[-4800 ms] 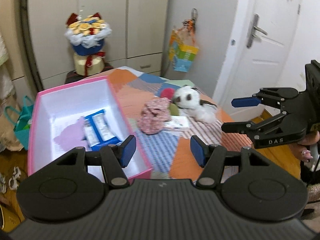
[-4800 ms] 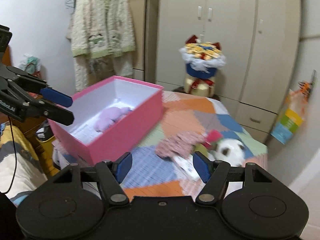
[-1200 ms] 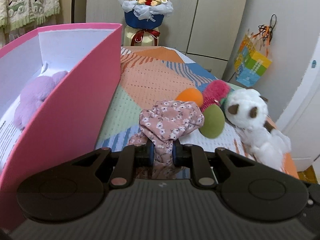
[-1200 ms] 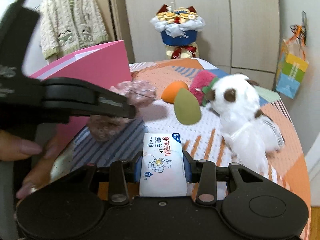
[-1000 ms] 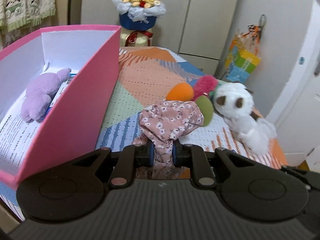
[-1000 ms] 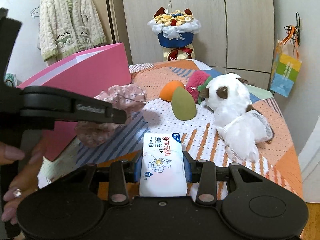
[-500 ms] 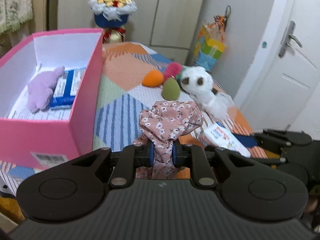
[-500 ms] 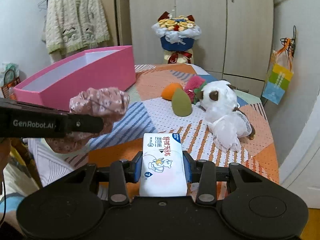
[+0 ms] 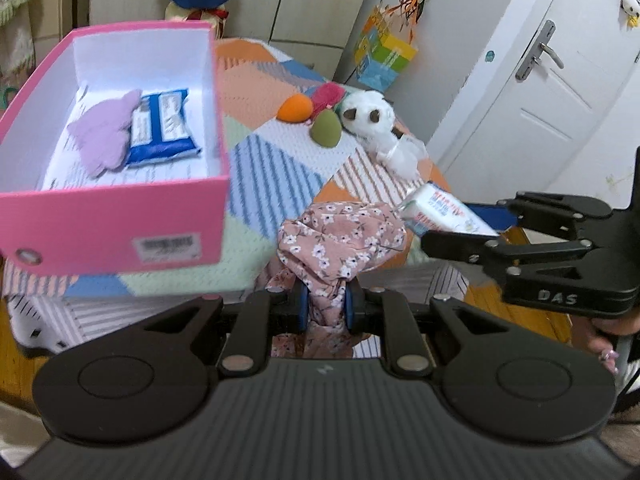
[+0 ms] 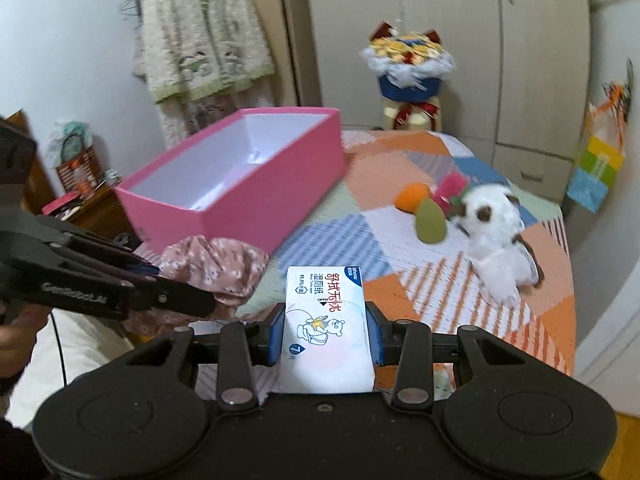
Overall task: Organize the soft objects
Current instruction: 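Carry the floral cloth with the left tool while the right tool carries the wipes pack toward the pink box, then lower the cloth into the box and open the left tool while the right tool releases the wipes pack inside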
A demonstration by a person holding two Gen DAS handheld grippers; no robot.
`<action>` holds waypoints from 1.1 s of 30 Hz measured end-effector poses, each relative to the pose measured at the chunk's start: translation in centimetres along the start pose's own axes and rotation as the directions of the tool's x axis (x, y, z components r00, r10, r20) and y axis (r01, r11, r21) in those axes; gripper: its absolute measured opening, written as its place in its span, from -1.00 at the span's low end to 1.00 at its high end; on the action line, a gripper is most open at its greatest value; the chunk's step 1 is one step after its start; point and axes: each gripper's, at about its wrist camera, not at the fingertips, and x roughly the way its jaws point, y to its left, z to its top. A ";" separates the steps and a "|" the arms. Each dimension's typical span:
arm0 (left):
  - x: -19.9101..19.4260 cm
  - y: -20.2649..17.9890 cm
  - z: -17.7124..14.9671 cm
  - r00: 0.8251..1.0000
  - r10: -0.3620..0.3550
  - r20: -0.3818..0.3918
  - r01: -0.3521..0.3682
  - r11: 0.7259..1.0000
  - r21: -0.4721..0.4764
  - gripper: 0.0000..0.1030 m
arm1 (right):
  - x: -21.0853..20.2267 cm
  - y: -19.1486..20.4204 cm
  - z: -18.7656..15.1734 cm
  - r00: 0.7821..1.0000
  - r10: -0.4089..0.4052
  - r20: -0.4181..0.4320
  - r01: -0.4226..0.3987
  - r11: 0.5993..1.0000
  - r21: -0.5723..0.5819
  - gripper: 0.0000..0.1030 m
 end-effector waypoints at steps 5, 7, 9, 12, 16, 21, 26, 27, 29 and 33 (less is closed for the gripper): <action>-2.7 1.9 -0.1 0.999 -0.015 -0.045 0.014 1.000 -0.026 -0.70 | -0.7 2.4 1.5 0.996 0.084 -0.021 -0.085 0.995 -0.043 -0.13; -4.1 2.4 0.0 0.999 -0.005 -0.044 0.004 1.000 -0.024 -0.70 | -0.6 3.3 2.2 0.993 0.118 -0.029 -0.120 0.991 -0.055 -0.13; -5.7 2.9 0.3 1.000 0.008 -0.029 -0.009 1.000 -0.025 -0.70 | -0.5 4.2 3.0 0.988 0.150 -0.031 -0.152 0.986 -0.069 -0.13; -8.0 3.4 1.1 0.999 0.042 0.027 -0.041 0.999 -0.018 -0.70 | 0.1 5.8 4.4 0.979 0.200 -0.033 -0.202 0.975 -0.092 -0.13; -10.4 4.0 2.6 0.992 0.074 0.105 -0.074 0.997 -0.006 -0.70 | 0.6 7.7 6.9 0.969 0.246 -0.001 -0.244 0.961 -0.132 -0.13; -10.8 5.7 4.7 0.980 0.109 0.165 -0.108 0.994 -0.017 -0.70 | 2.3 9.0 10.0 0.962 0.273 0.034 -0.264 0.951 -0.162 -0.13; -9.1 8.8 7.2 0.977 0.121 0.178 -0.111 0.992 -0.066 -0.70 | 5.0 9.4 11.9 0.971 0.232 0.056 -0.219 0.960 -0.171 -0.13; -8.7 9.3 7.7 0.976 0.122 0.178 -0.111 0.991 -0.073 -0.70 | 5.7 9.5 12.3 0.973 0.223 0.053 -0.211 0.962 -0.175 -0.13; -7.7 10.4 8.9 0.975 0.134 0.177 -0.121 0.989 -0.082 -0.70 | 7.1 9.4 13.2 0.978 0.202 0.048 -0.189 0.963 -0.193 -0.13; -4.9 12.2 11.0 0.967 0.182 0.177 -0.167 0.981 -0.094 -0.70 | 9.8 9.1 14.9 0.987 0.153 0.043 -0.140 0.965 -0.222 -0.13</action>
